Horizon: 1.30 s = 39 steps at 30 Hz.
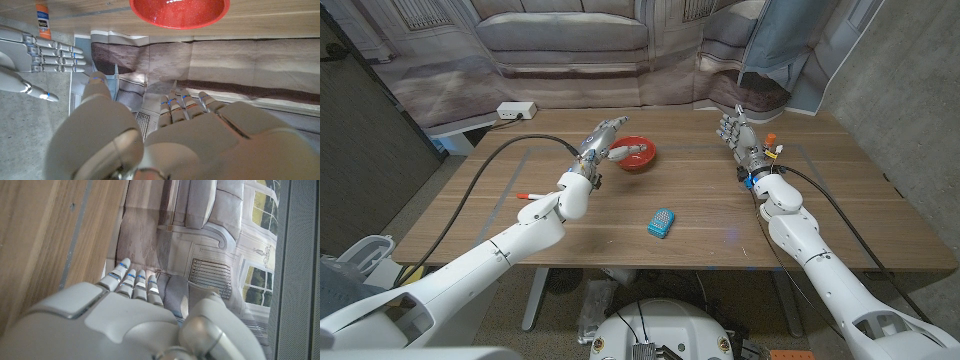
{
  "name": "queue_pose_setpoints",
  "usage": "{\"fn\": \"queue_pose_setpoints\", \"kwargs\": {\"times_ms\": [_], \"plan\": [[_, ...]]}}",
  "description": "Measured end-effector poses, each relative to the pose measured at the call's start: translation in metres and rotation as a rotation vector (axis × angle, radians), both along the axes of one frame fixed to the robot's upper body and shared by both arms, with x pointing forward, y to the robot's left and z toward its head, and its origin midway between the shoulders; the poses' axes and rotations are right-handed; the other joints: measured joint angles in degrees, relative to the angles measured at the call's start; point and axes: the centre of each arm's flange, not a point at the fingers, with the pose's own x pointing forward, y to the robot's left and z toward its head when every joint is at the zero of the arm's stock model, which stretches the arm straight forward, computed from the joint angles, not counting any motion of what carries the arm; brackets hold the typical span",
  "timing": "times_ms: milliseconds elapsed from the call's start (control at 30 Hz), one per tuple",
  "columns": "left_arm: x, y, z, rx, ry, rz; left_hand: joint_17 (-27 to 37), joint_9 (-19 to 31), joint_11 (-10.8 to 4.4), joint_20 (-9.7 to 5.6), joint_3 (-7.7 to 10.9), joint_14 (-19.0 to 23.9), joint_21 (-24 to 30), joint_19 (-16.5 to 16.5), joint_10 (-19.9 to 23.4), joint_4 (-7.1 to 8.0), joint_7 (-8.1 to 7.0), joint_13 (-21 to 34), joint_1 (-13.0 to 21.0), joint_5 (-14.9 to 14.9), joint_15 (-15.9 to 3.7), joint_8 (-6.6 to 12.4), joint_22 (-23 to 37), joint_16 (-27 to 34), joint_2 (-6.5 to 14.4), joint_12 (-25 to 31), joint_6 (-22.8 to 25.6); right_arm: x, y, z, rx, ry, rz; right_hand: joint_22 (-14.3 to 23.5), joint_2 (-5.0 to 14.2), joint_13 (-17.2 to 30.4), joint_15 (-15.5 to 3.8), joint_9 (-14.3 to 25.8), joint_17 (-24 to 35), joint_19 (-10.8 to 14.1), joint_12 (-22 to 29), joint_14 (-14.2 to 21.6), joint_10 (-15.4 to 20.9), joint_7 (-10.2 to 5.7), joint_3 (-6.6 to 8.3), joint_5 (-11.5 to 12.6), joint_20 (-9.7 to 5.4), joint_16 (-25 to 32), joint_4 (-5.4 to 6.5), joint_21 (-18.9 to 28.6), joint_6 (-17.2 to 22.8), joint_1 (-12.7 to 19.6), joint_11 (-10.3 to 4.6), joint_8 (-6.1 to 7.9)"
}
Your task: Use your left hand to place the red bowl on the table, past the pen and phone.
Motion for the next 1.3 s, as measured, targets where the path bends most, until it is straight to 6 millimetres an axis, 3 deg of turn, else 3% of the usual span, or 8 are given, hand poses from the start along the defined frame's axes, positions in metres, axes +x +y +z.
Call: {"fn": "queue_pose_setpoints", "kwargs": {"times_ms": [633,733,833,1300], "plan": [[-0.005,-0.003,-0.003,0.062,-0.014,0.081,0.0,0.3,-0.40,0.71,-1.94,0.3,0.0,0.7,0.4,0.16,0.19,0.3,-0.6,0.0,0.28,0.00,0.0,0.0,-1.2,0.2,-0.2,-0.002,-0.001,0.002,0.011,-0.001,-0.011,0.0,0.00,0.0,0.00,0.0,0.0,0.2,0.0,0.0,0.5,0.11,0.00,-0.4,0.22,0.0,0.00,0.0,0.5,0.0,0.13,0.00],[-0.005,-0.001,-0.004,0.066,-0.009,0.101,0.0,0.3,-0.89,0.36,-2.39,0.6,0.0,1.1,1.8,0.14,-0.78,0.3,-0.6,0.0,-0.02,0.47,0.0,0.0,-1.2,0.8,1.5,-0.001,0.000,0.002,0.013,0.001,-0.010,0.0,0.00,0.0,-0.11,0.0,0.3,0.3,0.0,0.2,0.5,0.11,0.00,-0.4,0.05,0.0,0.00,0.0,0.5,0.0,0.13,0.00],[-0.006,-0.002,-0.004,0.073,-0.008,0.118,0.3,0.3,-1.49,0.18,-2.39,1.2,0.0,1.2,3.0,0.14,-0.90,0.3,0.0,0.5,0.18,0.85,0.2,0.3,-0.6,1.1,3.0,0.001,0.000,0.002,0.016,0.003,-0.008,0.0,0.00,0.0,0.00,0.0,0.1,0.7,0.0,0.6,0.7,0.11,-0.19,-0.4,0.12,0.0,-0.20,0.0,0.5,0.0,-0.07,0.00],[-0.009,-0.010,-0.008,0.131,0.004,0.195,0.3,0.3,-1.62,0.19,-2.63,2.9,0.0,1.2,3.7,-0.09,-1.00,0.5,1.0,1.2,0.04,0.85,0.3,0.7,0.4,1.3,3.3,0.005,0.001,0.002,0.024,0.010,0.001,0.0,0.22,0.0,-0.31,0.0,0.1,1.3,0.0,0.9,0.7,0.11,-0.24,-0.4,0.12,0.0,-0.24,0.0,0.5,0.2,-0.07,0.00]]}}
